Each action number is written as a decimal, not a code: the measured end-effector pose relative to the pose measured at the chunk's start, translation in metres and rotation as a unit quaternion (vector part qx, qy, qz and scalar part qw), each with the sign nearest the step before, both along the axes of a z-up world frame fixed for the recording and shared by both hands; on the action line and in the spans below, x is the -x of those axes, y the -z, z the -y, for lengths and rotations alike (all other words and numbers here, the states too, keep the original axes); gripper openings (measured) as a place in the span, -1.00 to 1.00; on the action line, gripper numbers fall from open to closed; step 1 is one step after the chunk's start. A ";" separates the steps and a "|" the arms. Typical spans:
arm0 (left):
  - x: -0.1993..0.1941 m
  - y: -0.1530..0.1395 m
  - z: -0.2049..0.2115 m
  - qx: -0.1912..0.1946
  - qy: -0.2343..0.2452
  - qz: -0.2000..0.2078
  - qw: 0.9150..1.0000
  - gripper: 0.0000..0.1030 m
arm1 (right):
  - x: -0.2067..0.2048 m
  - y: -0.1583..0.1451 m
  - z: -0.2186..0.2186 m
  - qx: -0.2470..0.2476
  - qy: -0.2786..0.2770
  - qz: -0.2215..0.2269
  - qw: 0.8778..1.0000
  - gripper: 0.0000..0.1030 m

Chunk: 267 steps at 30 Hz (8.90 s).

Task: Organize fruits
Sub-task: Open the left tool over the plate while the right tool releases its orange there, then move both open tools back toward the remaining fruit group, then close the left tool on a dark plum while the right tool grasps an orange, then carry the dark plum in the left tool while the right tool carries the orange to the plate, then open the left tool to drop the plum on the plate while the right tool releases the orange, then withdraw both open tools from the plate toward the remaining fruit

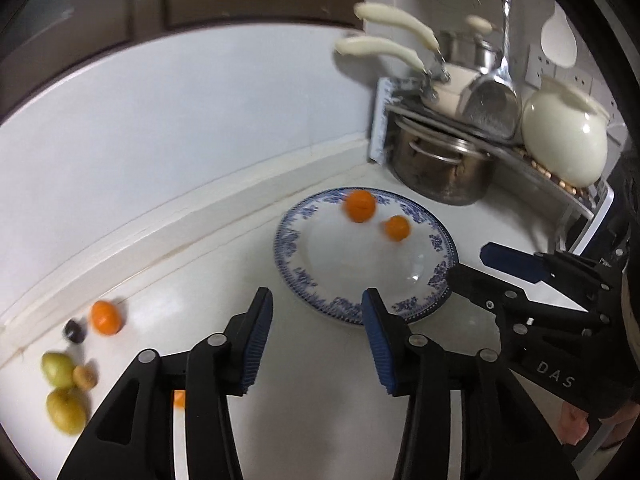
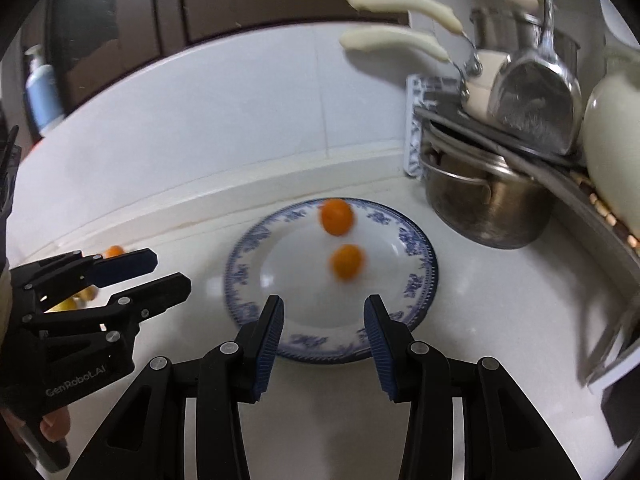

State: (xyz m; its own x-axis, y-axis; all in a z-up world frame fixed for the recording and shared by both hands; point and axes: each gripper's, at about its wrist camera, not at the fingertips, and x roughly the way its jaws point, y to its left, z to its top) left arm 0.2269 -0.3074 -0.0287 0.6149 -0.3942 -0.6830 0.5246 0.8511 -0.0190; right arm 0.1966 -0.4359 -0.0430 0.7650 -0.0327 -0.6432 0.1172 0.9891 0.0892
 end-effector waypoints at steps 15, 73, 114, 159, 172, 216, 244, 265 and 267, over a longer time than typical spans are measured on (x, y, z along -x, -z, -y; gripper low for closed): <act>0.073 -0.036 -0.099 0.027 -0.094 0.051 0.994 0.23 | 0.049 -0.026 -0.090 -0.011 -0.078 0.041 0.996 -0.16; 0.062 0.071 -0.210 -0.016 -0.229 -0.010 0.973 0.02 | -0.013 0.056 -0.195 0.013 -0.185 -0.015 0.982 -0.04; 0.036 0.083 -0.206 -0.023 -0.220 -0.041 0.974 -0.47 | -0.069 0.077 -0.212 0.030 -0.216 -0.062 0.974 -0.33; 0.057 -0.043 -0.094 0.039 -0.027 0.095 0.994 -0.47 | 0.042 -0.040 -0.103 0.021 -0.048 0.070 0.996 -0.33; 0.031 -0.046 -0.048 0.044 0.026 0.109 0.993 -0.48 | 0.036 -0.043 -0.060 0.025 0.000 0.077 0.997 -0.33; -0.088 0.078 0.092 -0.064 0.096 -0.018 0.993 -0.47 | -0.074 0.067 0.058 -0.019 0.050 -0.066 0.996 -0.33; -0.024 0.012 0.018 -0.003 0.023 0.010 1.000 -0.16 | -0.020 0.010 0.028 -0.008 0.036 0.009 0.999 -0.07; 0.064 -0.047 -0.132 0.030 -0.069 0.086 0.993 -0.08 | 0.044 -0.045 -0.111 0.011 -0.065 0.080 0.995 -0.07; 0.071 -0.050 -0.149 0.032 -0.080 0.088 0.992 -0.06 | 0.049 -0.046 -0.127 0.012 -0.077 0.082 0.994 -0.07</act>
